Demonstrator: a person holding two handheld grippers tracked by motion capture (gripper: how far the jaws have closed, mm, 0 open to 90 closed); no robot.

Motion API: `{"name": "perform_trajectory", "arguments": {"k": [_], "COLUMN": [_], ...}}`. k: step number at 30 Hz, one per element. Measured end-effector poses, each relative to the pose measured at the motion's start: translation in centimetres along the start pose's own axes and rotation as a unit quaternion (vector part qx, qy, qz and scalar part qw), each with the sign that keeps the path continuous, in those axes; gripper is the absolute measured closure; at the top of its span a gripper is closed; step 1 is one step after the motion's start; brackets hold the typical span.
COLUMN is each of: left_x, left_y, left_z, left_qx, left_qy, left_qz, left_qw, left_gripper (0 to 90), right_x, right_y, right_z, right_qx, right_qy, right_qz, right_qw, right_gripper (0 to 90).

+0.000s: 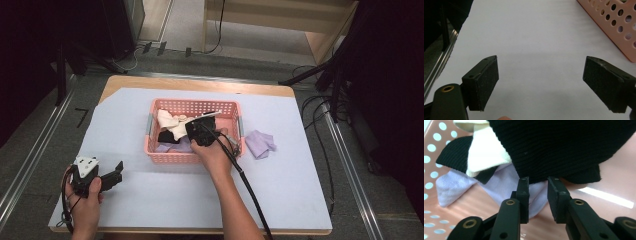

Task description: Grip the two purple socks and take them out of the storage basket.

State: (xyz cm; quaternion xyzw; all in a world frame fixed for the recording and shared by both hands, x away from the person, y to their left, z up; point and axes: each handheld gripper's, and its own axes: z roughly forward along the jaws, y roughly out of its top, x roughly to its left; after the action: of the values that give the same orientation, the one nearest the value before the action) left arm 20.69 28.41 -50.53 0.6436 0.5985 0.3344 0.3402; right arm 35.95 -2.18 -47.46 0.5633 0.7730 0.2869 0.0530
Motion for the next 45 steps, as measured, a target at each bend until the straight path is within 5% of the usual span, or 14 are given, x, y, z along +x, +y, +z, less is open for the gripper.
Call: {"name": "perform_trajectory", "arguments": {"k": [9,13,15,17,21,26,31,39,40,42,45], "left_x": [0.0,0.0,0.0,0.0,0.1,0.1,0.0,-0.1,-0.1,-0.1,-0.1], "left_y": [0.0,0.0,0.0,0.0,0.0,0.0,0.0,0.0,0.0,0.0,0.0], "left_z": [0.0,0.0,0.0,0.0,0.0,0.0,0.1,0.0,0.1,0.1,0.1], "left_qx": [0.004,0.004,0.004,0.003,0.003,0.006,0.005,0.006,0.005,0.006,0.007], "left_qy": [-0.001,-0.001,-0.001,-0.002,-0.002,-0.002,0.002,0.002,0.002,0.001,0.001], "left_qz": [0.003,0.0,0.0,-0.001,-0.002,-0.002,0.001,0.003,0.003,0.002,0.002], "left_qw": [1.0,1.0,1.0,1.0,1.0,1.0,1.0,1.0,1.0,1.0,1.0], "left_gripper": [14.5,14.5,14.5,14.5,14.5,14.5,14.5,14.6,14.6,14.6,14.6], "right_x": [0.6,0.8,0.9,0.8,0.3,-0.7,-2.5,-3.6,-3.5,-3.2,-2.9], "right_y": [0.5,0.9,0.9,0.6,0.6,0.5,0.0,-0.3,-0.5,-0.5,-0.4], "right_z": [0.6,1.3,1.3,1.0,-0.3,-2.8,-7.1,-10.8,-11.4,-11.3,-9.6], "right_qx": [0.036,0.078,0.078,0.065,0.011,-0.051,-0.144,-0.226,-0.245,-0.241,-0.203], "right_qy": [0.017,-0.006,-0.01,-0.023,-0.006,-0.007,-0.013,-0.004,0.012,0.018,0.012], "right_qz": [-0.001,-0.002,-0.006,-0.025,-0.009,-0.007,-0.002,-0.003,-0.014,-0.017,-0.026], "right_qw": [0.9992,0.9969,0.9969,0.9973,0.9999,0.9987,0.9894,0.974,0.9693,0.9703,0.9788], "right_gripper": [64.7,76.2,81.3,87.2,87.7,87.8,87.7,87.6,87.5,87.4,86.6]}}
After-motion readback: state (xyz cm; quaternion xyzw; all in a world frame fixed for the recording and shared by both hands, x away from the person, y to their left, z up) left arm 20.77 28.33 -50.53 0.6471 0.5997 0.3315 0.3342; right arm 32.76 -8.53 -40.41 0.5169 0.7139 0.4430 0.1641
